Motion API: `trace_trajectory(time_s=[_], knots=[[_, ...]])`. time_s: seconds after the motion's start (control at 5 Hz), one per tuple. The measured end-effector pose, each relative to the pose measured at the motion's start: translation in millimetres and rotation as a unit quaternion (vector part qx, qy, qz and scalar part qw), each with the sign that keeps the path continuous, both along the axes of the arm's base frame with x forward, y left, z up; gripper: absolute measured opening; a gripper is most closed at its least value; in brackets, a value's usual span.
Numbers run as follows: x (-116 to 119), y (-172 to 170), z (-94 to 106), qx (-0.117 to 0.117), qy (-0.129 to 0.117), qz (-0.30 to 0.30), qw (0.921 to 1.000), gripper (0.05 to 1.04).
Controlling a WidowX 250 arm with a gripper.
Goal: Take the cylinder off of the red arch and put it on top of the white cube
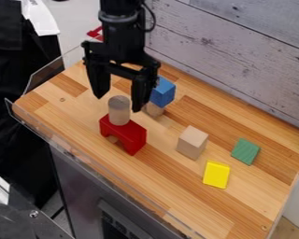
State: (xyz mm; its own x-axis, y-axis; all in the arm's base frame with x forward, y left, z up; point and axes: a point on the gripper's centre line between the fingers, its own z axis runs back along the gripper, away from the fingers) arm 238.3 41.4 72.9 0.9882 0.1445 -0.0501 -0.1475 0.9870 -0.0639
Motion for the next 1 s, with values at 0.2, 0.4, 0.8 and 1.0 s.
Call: trace_trajectory(time_s=[0.2,0.4,0.8,1.0], knots=[[-1,3,-9.9,-0.004,0.022,0.001,0.9998,0.998],[0,7,-12.7,-0.006,0.02,0.008,0.9997,0.998],[1,9,-24.4,-0.011,0.025,0.022,0.9994,0.648],[2,8,-24.5,-0.014,0.022,0.023,0.9994,0.517]])
